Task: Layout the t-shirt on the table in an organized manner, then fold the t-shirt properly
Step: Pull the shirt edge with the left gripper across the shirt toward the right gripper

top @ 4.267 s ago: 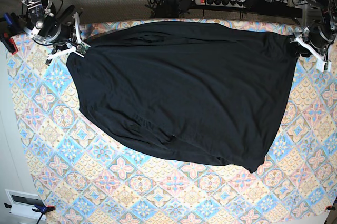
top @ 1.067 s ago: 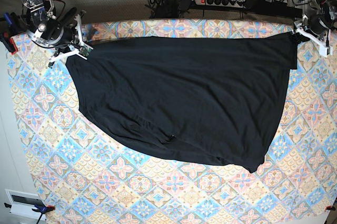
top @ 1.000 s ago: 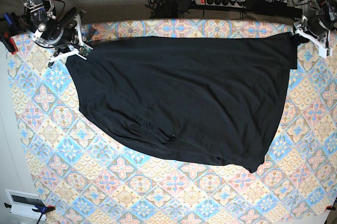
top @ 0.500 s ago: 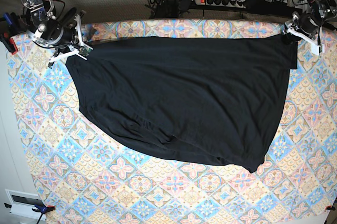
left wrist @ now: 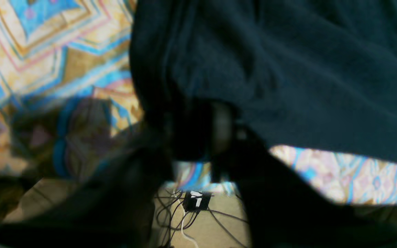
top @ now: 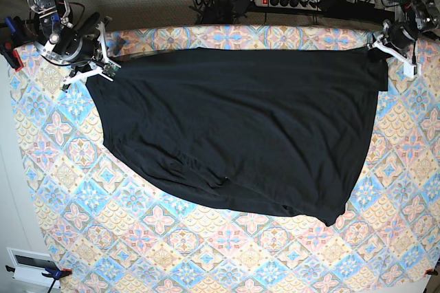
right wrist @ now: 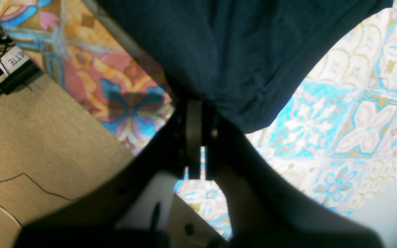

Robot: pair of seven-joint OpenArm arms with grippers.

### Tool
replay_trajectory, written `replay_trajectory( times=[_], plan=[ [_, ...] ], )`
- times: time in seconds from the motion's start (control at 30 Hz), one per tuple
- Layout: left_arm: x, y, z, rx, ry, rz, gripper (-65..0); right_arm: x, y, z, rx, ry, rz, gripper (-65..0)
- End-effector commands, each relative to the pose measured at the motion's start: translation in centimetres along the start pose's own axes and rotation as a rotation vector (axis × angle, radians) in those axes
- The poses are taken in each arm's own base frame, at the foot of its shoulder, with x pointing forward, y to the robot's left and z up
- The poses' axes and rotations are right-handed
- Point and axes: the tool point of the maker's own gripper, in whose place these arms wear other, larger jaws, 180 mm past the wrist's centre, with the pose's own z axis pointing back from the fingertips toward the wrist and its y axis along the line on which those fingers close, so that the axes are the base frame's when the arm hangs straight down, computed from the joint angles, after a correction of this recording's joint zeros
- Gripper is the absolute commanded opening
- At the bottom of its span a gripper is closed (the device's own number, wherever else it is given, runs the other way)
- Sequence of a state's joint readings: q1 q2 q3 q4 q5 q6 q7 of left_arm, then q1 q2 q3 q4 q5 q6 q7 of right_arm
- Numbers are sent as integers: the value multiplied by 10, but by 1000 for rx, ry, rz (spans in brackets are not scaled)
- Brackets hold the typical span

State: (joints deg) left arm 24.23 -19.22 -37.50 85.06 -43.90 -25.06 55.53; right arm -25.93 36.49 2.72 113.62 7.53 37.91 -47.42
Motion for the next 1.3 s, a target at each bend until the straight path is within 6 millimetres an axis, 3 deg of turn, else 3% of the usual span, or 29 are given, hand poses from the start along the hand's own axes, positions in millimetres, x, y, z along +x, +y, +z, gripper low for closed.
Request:
replay_trajectory(
  times=[0.0, 0.07, 0.33, 0.5, 0.57, 0.73, 1.07, 1.27],
  plan=[
    [-7, -4, 0, -16, 26, 9, -614, 4, -8, 5, -23, -13, 19, -650],
    [3, -3, 4, -27, -11, 39, -650, 4, -8, 5, -23, -13, 19, -650],
    [34, -10, 24, -104, -101, 52, -650, 4, -6, 6, -18, -12, 20, -650],
    [79, -8, 47, -153, -240, 89, -650, 5, -8, 6, -23, -15, 21, -650],
    [102, -19, 47, -188, -287, 83, -650, 6, -11, 6, -30, -17, 20, -650],
    [136, -40, 42, -239, -343, 59, -650, 11, -31, 7, -78, -4, 24, -650],
    [172, -64, 29, -253, -421, 44, -650, 32, -71, 14, -173, -41, 32, -650],
    [190, -67, 14, -291, -436, 110, -650, 30, -91, 14, -209, -12, 16, -650]
  ],
)
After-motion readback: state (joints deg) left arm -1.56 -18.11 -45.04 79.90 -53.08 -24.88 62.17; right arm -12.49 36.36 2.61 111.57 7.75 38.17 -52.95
